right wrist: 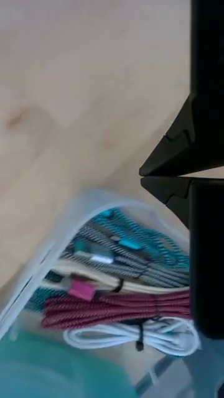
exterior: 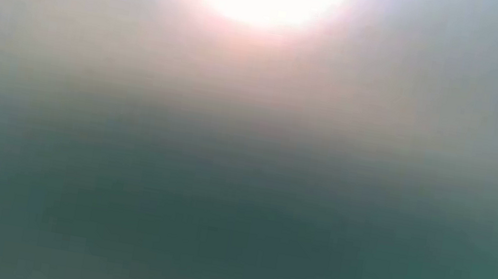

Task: Pick & Place USB Port
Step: Adjust the white transparent bin

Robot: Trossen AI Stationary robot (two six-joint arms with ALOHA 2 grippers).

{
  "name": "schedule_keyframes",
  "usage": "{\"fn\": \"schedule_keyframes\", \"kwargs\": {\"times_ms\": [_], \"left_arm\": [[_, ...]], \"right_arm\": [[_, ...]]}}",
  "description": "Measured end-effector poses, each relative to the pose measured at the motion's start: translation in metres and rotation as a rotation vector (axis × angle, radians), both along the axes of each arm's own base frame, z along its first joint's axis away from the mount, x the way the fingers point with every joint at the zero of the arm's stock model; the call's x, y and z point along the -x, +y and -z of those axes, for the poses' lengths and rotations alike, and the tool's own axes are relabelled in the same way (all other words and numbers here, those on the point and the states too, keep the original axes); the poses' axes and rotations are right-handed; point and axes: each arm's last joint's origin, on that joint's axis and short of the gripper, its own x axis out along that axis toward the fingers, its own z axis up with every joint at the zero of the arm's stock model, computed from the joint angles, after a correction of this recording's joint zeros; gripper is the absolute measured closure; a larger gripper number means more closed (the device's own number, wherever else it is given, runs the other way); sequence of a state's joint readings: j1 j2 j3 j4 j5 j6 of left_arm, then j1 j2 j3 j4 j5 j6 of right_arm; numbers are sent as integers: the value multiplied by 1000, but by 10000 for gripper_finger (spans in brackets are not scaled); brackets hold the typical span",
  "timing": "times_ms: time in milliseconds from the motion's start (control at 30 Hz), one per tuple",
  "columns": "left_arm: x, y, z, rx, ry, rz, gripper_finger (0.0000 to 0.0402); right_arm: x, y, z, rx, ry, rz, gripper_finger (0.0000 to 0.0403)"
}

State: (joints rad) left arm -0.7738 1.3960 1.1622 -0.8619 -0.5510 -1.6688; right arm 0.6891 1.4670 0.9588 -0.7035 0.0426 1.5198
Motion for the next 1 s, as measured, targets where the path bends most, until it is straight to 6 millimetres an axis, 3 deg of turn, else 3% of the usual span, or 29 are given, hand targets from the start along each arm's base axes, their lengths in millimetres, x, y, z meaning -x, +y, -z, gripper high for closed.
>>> {"fn": "schedule_keyframes", "kwargs": {"times_ms": [133, 333, 567, 1000], "left_arm": [[0, 0, 0, 2, 0, -1, 401], [0, 0, 0, 7, -2, -6, 401], [0, 0, 0, -4, -4, -4, 401], [-4, 4, 0, -11, -8, -16, 401]], "right_arm": [[9, 4, -5, -89, 76, 31, 403], [33, 28, -10, -163, 113, 63, 403], [52, 55, -14, -217, 8, 86, 403], [38, 90, 1, -284, -55, -15, 403]]}}
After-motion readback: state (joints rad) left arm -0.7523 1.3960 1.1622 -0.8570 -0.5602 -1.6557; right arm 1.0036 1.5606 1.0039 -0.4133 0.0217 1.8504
